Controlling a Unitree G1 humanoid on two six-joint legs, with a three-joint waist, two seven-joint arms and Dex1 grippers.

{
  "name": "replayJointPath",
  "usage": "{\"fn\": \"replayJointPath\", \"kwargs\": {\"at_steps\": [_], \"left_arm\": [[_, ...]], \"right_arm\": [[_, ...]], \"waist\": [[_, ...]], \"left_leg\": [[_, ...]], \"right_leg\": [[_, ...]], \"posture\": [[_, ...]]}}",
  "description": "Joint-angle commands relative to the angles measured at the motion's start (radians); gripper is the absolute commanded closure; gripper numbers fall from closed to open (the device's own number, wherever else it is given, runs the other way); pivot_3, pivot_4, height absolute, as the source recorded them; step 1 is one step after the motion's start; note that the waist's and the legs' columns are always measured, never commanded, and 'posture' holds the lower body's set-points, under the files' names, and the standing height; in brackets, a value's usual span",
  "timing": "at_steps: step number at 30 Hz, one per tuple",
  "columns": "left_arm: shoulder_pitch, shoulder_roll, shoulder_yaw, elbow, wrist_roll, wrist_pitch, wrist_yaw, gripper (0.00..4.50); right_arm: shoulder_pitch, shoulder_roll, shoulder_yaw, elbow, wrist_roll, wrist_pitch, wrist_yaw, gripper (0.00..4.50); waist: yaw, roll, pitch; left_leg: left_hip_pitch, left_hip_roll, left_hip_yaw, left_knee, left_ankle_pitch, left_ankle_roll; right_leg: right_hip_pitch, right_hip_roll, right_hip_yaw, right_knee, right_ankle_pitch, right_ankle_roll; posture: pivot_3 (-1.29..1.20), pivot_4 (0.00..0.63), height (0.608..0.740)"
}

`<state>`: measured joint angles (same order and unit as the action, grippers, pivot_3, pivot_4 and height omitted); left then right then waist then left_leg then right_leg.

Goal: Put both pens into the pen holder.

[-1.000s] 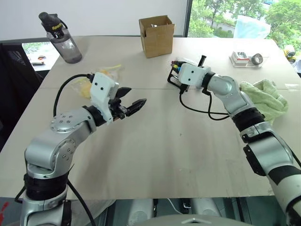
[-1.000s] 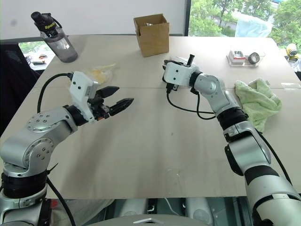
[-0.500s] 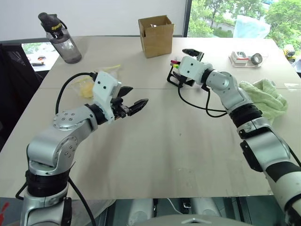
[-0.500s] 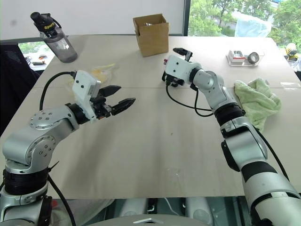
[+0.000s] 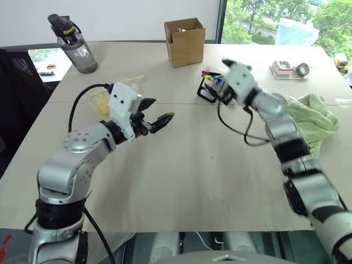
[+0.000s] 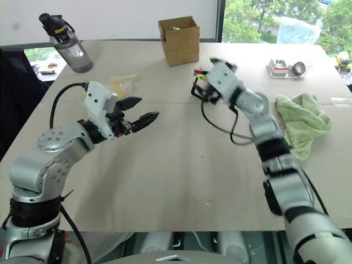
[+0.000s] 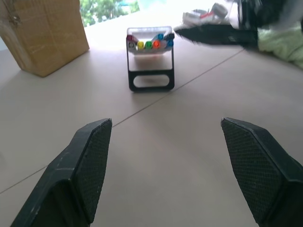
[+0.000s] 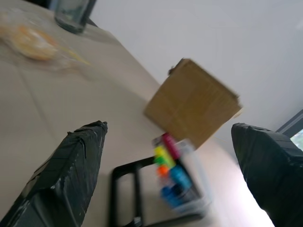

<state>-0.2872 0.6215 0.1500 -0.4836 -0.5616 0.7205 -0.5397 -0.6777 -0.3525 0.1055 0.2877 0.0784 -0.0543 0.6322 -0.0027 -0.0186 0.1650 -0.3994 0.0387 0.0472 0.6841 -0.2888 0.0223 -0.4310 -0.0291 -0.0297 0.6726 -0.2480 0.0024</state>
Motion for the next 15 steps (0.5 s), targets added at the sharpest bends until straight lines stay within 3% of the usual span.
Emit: {"fn": "replayJointPath", "kwargs": {"at_steps": [1, 7, 15], "left_arm": [[0.064, -0.014, -0.013, -0.024, 0.041, -0.081, -0.010, 0.70], [0.223, -0.049, -0.043, 0.040, 0.105, -0.214, -0.053, 0.70], [0.382, -0.018, -0.064, 0.119, 0.183, -0.373, -0.164, 0.70]], "right_arm": [[0.158, -0.076, -0.099, -0.264, 0.185, 0.151, 0.098, 0.02], [0.564, -0.209, -0.239, -0.519, 0.398, 0.336, 0.210, 0.02], [0.893, -0.282, -0.367, -0.560, 0.430, 0.266, 0.307, 0.02]], "waist": [[-0.001, 0.000, 0.000], [-0.001, 0.002, -0.002], [-0.007, 0.002, -0.001]], "left_leg": [[0.000, 0.000, 0.000, 0.000, 0.000, 0.000], [0.008, -0.001, 0.000, -0.001, -0.003, 0.005], [0.020, 0.000, 0.001, -0.001, -0.003, 0.005]], "right_leg": [[0.000, 0.000, 0.000, 0.000, 0.000, 0.000], [0.004, 0.000, 0.000, 0.006, 0.000, -0.001], [0.016, 0.002, 0.003, 0.003, -0.002, -0.001]], "posture": [[0.00, 0.150, 0.736], [0.00, 0.150, 0.736], [0.00, 0.150, 0.736]]}}
